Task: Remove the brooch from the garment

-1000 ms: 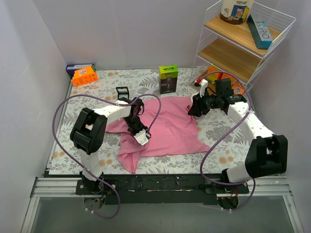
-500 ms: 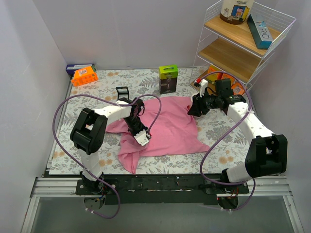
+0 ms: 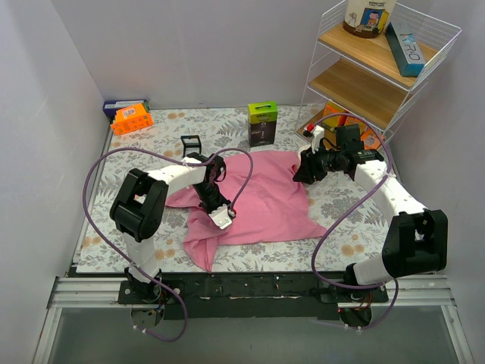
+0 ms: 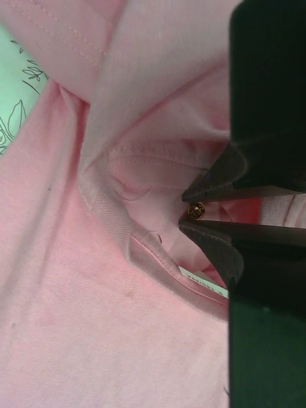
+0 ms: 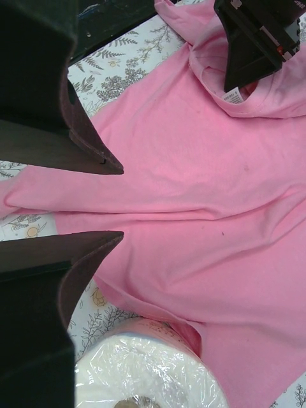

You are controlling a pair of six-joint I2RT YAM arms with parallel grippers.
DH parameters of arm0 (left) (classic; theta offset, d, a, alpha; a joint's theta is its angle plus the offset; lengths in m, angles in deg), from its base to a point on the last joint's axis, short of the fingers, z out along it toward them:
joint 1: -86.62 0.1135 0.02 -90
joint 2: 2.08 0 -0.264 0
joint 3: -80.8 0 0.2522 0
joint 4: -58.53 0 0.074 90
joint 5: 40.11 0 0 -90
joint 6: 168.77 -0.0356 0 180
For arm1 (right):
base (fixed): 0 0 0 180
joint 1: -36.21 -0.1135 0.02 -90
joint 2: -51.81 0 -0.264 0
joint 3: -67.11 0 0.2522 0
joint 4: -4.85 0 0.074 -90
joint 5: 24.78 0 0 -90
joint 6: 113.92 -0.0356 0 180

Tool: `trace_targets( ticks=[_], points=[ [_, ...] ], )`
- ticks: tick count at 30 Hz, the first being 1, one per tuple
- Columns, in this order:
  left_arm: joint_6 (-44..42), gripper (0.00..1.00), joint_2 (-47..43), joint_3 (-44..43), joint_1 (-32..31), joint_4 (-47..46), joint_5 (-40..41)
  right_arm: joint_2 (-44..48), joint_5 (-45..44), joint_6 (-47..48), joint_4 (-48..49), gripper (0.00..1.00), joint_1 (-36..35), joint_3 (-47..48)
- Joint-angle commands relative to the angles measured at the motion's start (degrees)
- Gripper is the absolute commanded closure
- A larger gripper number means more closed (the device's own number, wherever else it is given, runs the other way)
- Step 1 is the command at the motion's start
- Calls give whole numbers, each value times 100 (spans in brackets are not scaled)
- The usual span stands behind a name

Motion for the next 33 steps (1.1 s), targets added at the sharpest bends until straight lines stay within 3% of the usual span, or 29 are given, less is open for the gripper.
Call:
trace_targets(
  ticks=[1, 6, 7, 11, 17, 20, 23, 24, 25, 31, 33],
  points=[
    [-944, 84, -107, -83, -39, 7, -123, 19, 147, -52, 156, 52, 22, 32],
    [-865, 82, -72, -82, -39, -187, -105, 19, 138, -61, 165, 52, 22, 32],
    [-708, 81, -63, -126, -39, -248, -174, 28, 129, -61, 147, 52, 22, 32],
    [238, 60, -124, -469, -39, -266, -455, 37, 103, -26, 95, 52, 39, 49],
    [1383, 57, -870, -373, 154, 15, -955, 2, 138, 1, 51, 52, 66, 50],
    [2524, 58, -1317, -224, 180, -98, -1229, -69, 173, 9, 33, 52, 66, 120],
    [4193, 63, -1548, -135, 172, -529, -1326, -174, 208, -8, 15, 52, 66, 225],
    [5250, 64, -1557, -170, 172, -704, -1335, -209, 252, -34, 15, 52, 74, 251],
    [5792, 67, -1548, -223, 172, -819, -1326, -288, 269, -69, 15, 52, 66, 330],
    [9832, 75, -1303, -452, 145, -1400, -644, -569, 331, -368, 129, 53, 66, 594],
    [10522, 78, -1215, -426, 145, -1313, -335, -657, 375, -456, 191, 54, 66, 673]
  ],
)
